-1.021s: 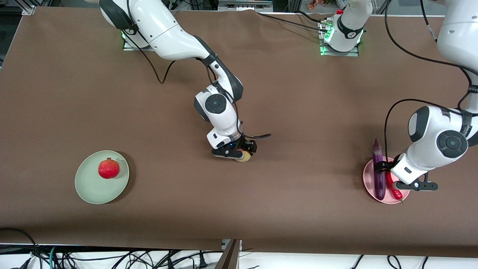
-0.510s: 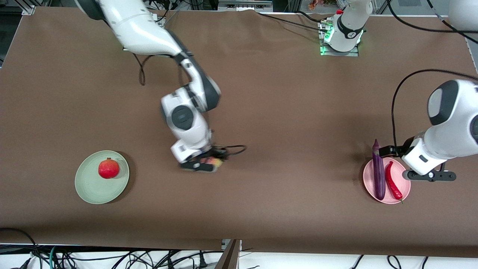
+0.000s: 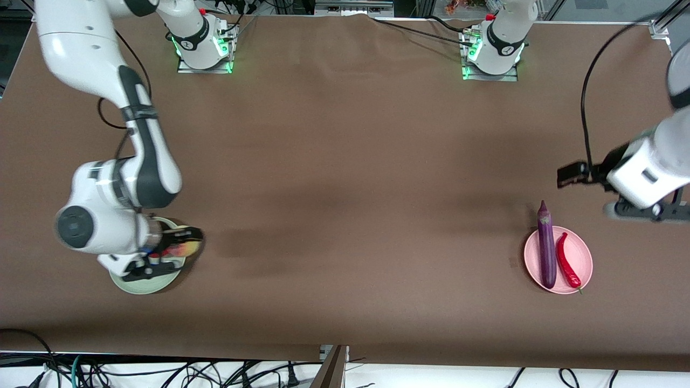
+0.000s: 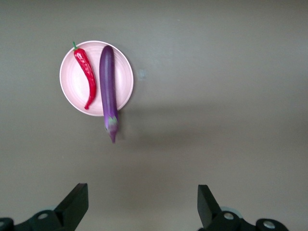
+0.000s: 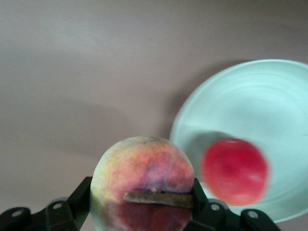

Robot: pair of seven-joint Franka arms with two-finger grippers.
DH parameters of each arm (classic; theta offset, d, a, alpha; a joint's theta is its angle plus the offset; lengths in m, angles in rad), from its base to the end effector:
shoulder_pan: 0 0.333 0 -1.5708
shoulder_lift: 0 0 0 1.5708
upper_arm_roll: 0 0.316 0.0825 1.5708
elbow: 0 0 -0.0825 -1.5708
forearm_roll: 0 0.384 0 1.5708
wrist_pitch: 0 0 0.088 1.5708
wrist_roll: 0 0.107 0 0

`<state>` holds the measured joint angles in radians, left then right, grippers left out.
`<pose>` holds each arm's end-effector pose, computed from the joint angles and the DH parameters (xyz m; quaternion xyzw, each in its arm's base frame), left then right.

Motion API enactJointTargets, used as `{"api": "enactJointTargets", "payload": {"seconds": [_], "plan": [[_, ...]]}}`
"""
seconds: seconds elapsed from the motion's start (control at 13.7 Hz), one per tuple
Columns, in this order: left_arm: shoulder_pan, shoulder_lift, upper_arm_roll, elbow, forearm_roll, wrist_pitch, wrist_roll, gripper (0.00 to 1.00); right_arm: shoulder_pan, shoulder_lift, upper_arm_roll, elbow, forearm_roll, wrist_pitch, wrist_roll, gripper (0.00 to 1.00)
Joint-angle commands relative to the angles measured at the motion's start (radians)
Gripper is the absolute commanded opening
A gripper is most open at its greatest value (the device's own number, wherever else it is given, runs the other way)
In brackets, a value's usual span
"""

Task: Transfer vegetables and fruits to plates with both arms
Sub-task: 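Lift the peach with the right gripper while the left gripper withdraws, then lower the peach onto the green plate and open the right gripper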

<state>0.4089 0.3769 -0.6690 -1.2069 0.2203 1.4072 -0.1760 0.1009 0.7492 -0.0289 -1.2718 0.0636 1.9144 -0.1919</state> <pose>0.6309 -0.0547 0.5912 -0.9985 0.0179 0.0512 0.0048 0.7308 0.0623 0.2998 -0.9909 -0.1225 0.0518 0.0224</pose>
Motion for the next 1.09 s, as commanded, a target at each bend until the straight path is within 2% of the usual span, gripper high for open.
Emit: {"api": "enactJointTargets", "payload": {"seconds": [0.0,0.07,0.15,0.22,0.36,0.44,0.51,0.66,1.02], "plan": [[-0.086,-0.151,0.130,-0.066,-0.085,-0.069,0.013,1.00,-0.015,-0.039,-0.040,-0.017,-0.018,-0.040,-0.142,0.31],[-0.170,-0.177,0.229,-0.091,-0.110,-0.071,0.015,1.00,-0.018,-0.037,-0.072,-0.017,-0.019,-0.041,-0.214,0.31],[-0.262,-0.200,0.358,-0.111,-0.131,-0.062,0.023,1.00,-0.027,-0.037,-0.101,-0.017,-0.016,-0.041,-0.290,0.31],[-0.338,-0.231,0.453,-0.161,-0.154,-0.035,0.053,1.00,-0.049,-0.037,-0.106,-0.017,-0.012,-0.041,-0.354,0.32],[-0.421,-0.326,0.573,-0.322,-0.179,0.100,0.081,1.00,-0.102,-0.033,-0.106,-0.018,-0.007,-0.031,-0.420,0.32],[-0.452,-0.364,0.597,-0.400,-0.177,0.158,0.081,1.00,-0.134,-0.012,-0.106,-0.018,-0.004,-0.022,-0.457,0.32],[-0.462,-0.387,0.623,-0.420,-0.189,0.157,0.082,1.00,-0.157,0.007,-0.102,-0.020,-0.001,0.004,-0.495,0.32],[-0.466,-0.450,0.628,-0.500,-0.235,0.142,0.099,1.00,-0.167,0.024,-0.100,-0.023,0.033,0.044,-0.529,0.32],[-0.456,-0.448,0.635,-0.497,-0.257,0.144,0.148,1.00,-0.165,0.079,-0.098,-0.021,0.097,0.152,-0.529,0.33]]}}
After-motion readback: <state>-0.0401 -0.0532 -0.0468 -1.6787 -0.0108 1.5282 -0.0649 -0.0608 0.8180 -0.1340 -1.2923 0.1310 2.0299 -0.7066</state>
